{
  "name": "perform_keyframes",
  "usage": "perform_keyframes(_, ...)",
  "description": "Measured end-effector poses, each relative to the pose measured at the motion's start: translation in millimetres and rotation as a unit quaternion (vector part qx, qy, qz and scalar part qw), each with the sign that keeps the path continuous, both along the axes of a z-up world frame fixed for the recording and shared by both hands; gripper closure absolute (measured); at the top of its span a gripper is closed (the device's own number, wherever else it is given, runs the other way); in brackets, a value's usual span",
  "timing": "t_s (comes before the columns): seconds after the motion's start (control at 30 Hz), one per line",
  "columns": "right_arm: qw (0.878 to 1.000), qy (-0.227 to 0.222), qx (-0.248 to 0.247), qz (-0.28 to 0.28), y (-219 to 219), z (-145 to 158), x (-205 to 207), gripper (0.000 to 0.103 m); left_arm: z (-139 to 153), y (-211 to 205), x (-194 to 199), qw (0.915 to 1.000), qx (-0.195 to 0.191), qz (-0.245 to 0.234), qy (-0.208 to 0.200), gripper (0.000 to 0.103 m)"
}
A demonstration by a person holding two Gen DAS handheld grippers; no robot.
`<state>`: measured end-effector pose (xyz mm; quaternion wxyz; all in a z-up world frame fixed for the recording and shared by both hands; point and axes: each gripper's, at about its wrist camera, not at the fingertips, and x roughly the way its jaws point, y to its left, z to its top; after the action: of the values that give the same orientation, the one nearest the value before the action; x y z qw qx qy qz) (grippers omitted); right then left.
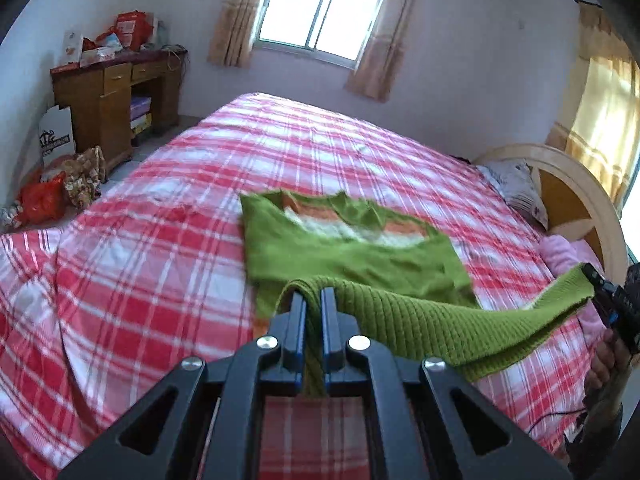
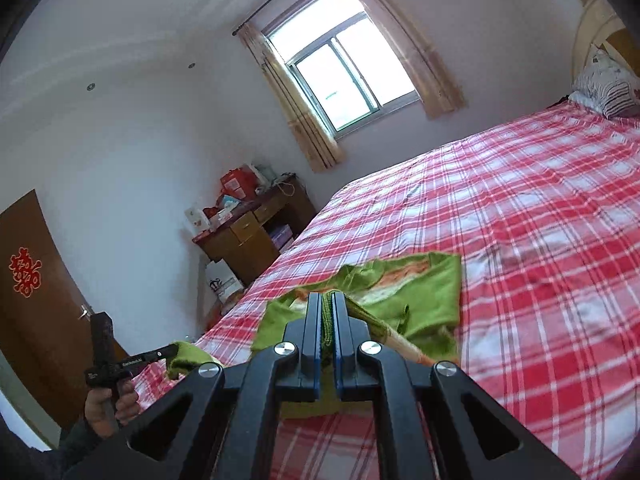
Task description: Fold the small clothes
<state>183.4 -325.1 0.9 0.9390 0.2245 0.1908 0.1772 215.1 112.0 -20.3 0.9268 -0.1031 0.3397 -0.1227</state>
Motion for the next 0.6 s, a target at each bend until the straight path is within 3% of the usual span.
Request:
perform_keyframes(0.33,0.999,0.022,-0.019,-0.026,-9.3,11.2,101.5,0.099,28.1,-9.3,81.5,0.9995,0.013,0.013,-0.027,0.097)
perform_keyframes(0.6,0.995,0.086,-0.038,-0.041,-13.0,-36.3,187.4,0.099,-15.1,-24.2,155.7,0.9982,0.047,0.029,0.026,0.097)
